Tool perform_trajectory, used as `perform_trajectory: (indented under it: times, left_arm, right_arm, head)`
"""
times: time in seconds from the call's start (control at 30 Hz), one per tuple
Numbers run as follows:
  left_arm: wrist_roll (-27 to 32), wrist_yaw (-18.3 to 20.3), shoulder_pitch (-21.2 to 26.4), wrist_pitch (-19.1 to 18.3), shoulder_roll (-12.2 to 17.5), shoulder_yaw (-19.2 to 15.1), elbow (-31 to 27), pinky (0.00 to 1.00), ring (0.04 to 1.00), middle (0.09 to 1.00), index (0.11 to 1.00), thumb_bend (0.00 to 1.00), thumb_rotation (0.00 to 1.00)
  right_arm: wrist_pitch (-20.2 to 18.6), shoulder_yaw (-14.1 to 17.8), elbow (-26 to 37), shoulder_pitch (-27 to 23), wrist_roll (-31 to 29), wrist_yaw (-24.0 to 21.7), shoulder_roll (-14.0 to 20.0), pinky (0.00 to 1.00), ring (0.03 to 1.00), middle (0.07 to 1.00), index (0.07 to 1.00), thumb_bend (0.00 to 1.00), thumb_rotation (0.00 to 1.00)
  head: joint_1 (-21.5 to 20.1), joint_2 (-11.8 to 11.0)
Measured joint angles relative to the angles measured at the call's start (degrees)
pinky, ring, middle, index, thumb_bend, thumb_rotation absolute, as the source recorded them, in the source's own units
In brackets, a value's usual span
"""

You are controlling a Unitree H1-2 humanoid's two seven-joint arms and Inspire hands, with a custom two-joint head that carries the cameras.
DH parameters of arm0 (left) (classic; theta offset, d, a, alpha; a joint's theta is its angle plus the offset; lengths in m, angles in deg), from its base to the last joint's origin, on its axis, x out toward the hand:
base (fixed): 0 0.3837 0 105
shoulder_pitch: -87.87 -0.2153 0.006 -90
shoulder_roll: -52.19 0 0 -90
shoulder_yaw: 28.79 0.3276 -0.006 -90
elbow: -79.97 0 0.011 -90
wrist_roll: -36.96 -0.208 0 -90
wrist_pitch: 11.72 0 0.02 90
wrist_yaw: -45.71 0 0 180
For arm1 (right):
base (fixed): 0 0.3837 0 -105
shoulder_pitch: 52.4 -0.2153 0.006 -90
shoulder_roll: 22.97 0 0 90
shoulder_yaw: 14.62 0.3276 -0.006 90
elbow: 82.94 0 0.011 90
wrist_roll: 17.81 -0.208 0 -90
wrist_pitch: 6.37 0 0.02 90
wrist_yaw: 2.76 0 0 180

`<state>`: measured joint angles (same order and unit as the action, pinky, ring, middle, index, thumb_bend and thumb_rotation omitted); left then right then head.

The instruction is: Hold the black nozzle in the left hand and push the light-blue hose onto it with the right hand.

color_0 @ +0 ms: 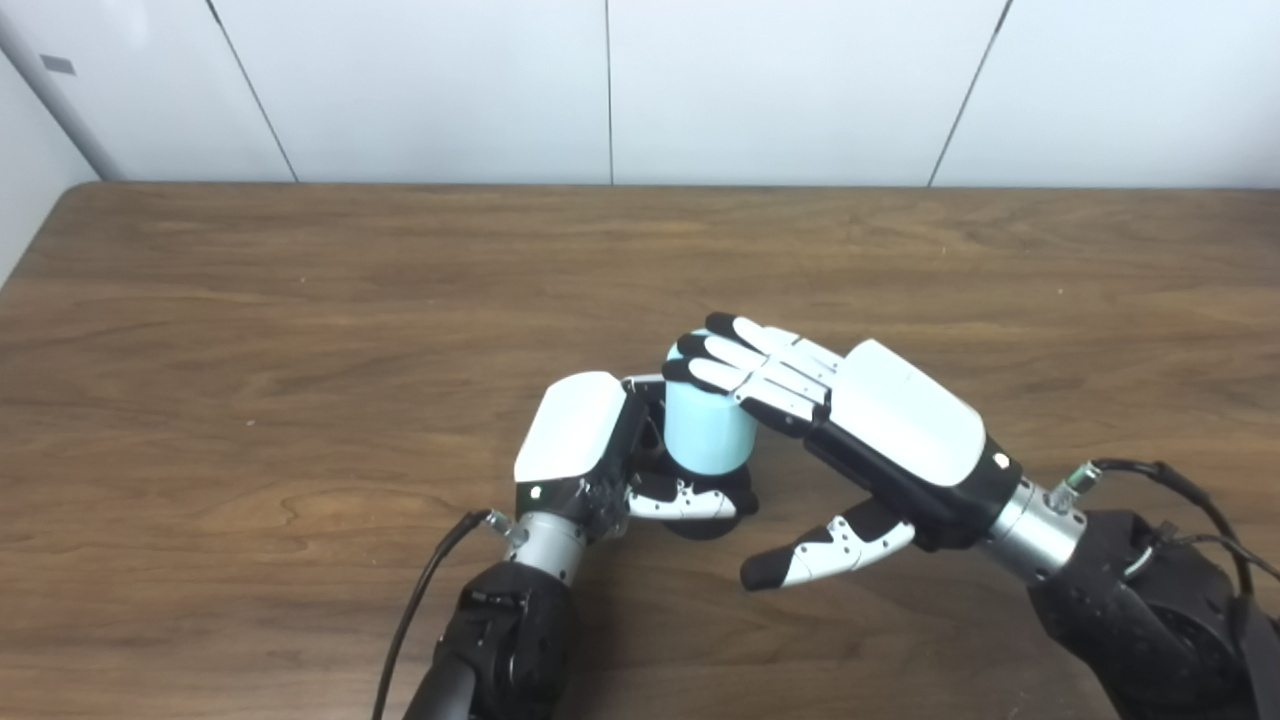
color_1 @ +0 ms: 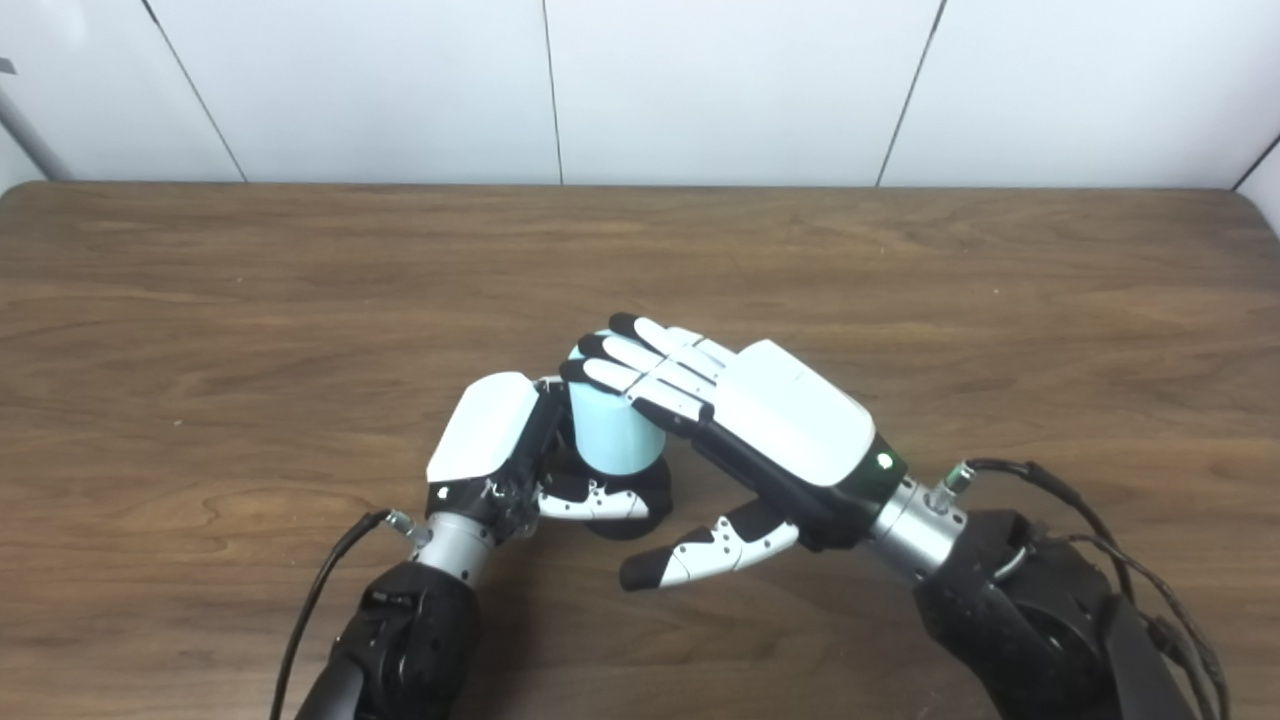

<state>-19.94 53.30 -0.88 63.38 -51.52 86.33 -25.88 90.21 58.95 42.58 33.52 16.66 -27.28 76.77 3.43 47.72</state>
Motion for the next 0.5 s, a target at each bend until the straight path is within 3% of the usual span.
perform_trajectory:
  times: [0.5]
  left_arm:
    - [0.0,0.0,0.0,0.0,0.0,0.0,0.0,0.42,0.486,0.452,0.506,0.52,0.00]
  right_arm:
    - [0.0,-0.2,0.1,0.0,0.9,0.0,0.0,0.90,0.940,0.920,0.898,0.58,1.00]
  head:
    - [0.0,0.2]
